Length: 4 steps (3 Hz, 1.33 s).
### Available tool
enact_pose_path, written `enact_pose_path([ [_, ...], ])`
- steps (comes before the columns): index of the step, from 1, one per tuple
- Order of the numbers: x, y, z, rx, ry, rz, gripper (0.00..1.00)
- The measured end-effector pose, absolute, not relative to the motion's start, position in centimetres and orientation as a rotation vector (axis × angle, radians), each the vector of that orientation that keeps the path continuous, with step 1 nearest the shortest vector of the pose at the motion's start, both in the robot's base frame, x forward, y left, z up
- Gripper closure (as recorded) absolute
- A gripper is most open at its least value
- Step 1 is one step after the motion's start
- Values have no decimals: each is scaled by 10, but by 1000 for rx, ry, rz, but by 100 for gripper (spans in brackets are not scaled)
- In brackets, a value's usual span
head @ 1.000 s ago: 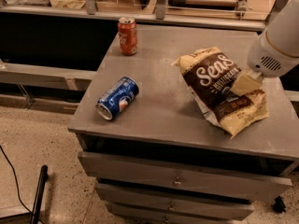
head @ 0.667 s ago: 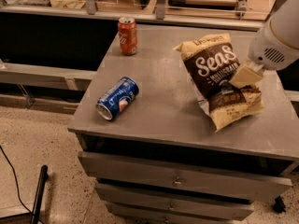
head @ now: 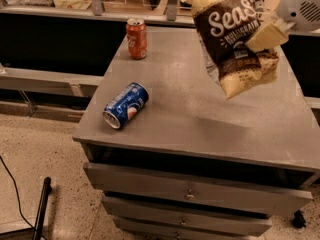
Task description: Move brown chip bag near coke can
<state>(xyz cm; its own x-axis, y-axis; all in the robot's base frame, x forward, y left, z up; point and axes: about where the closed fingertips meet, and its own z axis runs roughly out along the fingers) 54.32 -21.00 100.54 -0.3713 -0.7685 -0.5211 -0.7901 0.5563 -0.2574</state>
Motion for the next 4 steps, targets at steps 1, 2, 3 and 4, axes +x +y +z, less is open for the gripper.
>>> enact_pose_path([
  [1,556,-198,1030,-1256,2060,114,100],
  [2,554,-190,1036,-1293,2011,131,100],
  [3,561,-187,1034,-1290,2021,127,100],
  [4,582,-189,1036,-1242,2042,93,100],
])
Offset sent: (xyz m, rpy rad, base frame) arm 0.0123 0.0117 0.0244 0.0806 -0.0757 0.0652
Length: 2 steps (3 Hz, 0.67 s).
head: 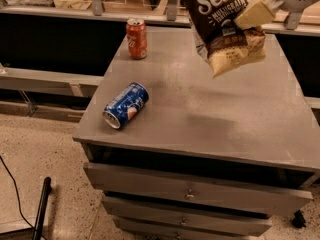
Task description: Move brown chip bag near coke can
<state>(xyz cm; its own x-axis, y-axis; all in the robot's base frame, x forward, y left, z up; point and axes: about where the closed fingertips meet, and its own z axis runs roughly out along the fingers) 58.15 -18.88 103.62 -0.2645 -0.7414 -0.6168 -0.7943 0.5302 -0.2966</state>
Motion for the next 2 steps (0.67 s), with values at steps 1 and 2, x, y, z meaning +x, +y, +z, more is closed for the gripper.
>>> enact_pose_path([
  [1,607,-193,1044,-1171,2031,69,100],
  [2,631,-196,1050,-1110,2019,62,100],
])
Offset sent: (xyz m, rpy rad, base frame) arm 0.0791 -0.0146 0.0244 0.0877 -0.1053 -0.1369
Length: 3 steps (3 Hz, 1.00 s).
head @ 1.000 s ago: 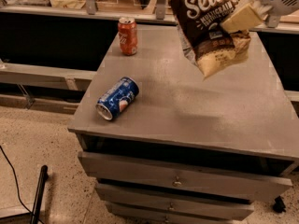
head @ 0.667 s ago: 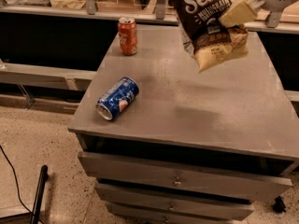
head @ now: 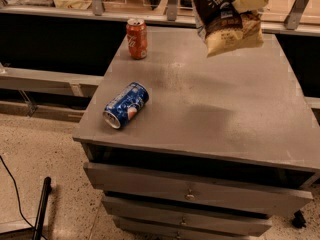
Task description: Move brown chip bag near coke can
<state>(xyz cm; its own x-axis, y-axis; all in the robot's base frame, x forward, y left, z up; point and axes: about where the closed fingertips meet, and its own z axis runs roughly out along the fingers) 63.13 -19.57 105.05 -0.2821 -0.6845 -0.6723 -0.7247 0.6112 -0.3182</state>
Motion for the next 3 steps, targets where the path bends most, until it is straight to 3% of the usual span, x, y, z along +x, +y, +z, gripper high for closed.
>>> enact_pose_path([
  [3,686,-189,1050,-886,2045,60,100],
])
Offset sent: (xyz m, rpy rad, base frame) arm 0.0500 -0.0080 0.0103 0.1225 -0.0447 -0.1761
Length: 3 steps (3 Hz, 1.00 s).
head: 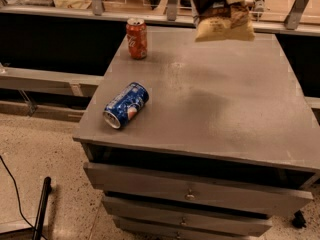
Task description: Move brown chip bag near coke can
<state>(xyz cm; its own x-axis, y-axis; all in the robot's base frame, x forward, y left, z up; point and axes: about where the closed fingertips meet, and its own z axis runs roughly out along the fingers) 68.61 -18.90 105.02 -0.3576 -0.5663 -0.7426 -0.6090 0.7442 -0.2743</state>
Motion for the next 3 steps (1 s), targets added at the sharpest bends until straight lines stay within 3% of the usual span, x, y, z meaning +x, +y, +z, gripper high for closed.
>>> enact_pose_path([
  [3,721,-156,1011,-879,2160,2,100],
])
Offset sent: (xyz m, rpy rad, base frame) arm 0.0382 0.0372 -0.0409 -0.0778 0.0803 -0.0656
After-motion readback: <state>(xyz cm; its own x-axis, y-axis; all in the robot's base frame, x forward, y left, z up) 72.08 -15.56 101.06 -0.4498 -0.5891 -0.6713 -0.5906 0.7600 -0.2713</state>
